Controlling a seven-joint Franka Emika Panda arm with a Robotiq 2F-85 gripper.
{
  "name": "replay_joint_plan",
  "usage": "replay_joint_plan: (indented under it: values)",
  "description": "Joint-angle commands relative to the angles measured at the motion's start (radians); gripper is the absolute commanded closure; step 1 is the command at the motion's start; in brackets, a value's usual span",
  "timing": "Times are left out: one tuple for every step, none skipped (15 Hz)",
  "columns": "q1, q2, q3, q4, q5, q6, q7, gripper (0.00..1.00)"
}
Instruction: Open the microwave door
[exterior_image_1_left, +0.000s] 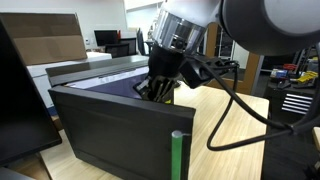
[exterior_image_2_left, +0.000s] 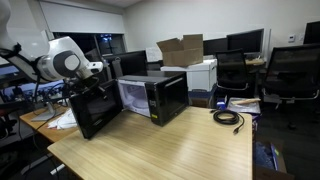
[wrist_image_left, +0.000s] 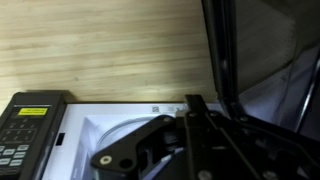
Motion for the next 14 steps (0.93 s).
replay_joint_plan:
  values:
    - [0.012,-0.056,0.012,-0.029,0.076,-0.025,-0.088,0.99]
    - [0.015,-0.068,-0.011,-0.027,0.016,-0.042,-0.043,0.99]
    - [0.005,-0.079,-0.034,-0.021,-0.055,-0.069,0.005,1.0]
    - [-0.005,-0.083,-0.05,-0.012,-0.084,-0.092,0.015,1.0]
    - [-0.016,-0.088,-0.067,-0.006,-0.12,-0.107,0.035,1.0]
    - [-0.022,-0.09,-0.076,-0.006,-0.123,-0.098,0.03,1.0]
    - [-0.025,-0.093,-0.084,-0.009,-0.125,-0.08,0.028,1.0]
    - [-0.024,-0.095,-0.086,-0.008,-0.116,-0.083,0.007,1.0]
    - [-0.021,-0.1,-0.088,-0.012,-0.109,-0.075,-0.001,0.75]
    - [-0.015,-0.103,-0.085,-0.013,-0.093,-0.078,-0.013,0.75]
    - [-0.012,-0.108,-0.081,-0.011,-0.1,-0.09,-0.009,0.74]
    - [-0.006,-0.111,-0.076,-0.008,-0.109,-0.11,0.002,0.74]
    - [0.002,-0.113,-0.07,-0.005,-0.107,-0.131,0.0,0.74]
    - [0.008,-0.113,-0.062,-0.001,-0.113,-0.164,0.004,0.74]
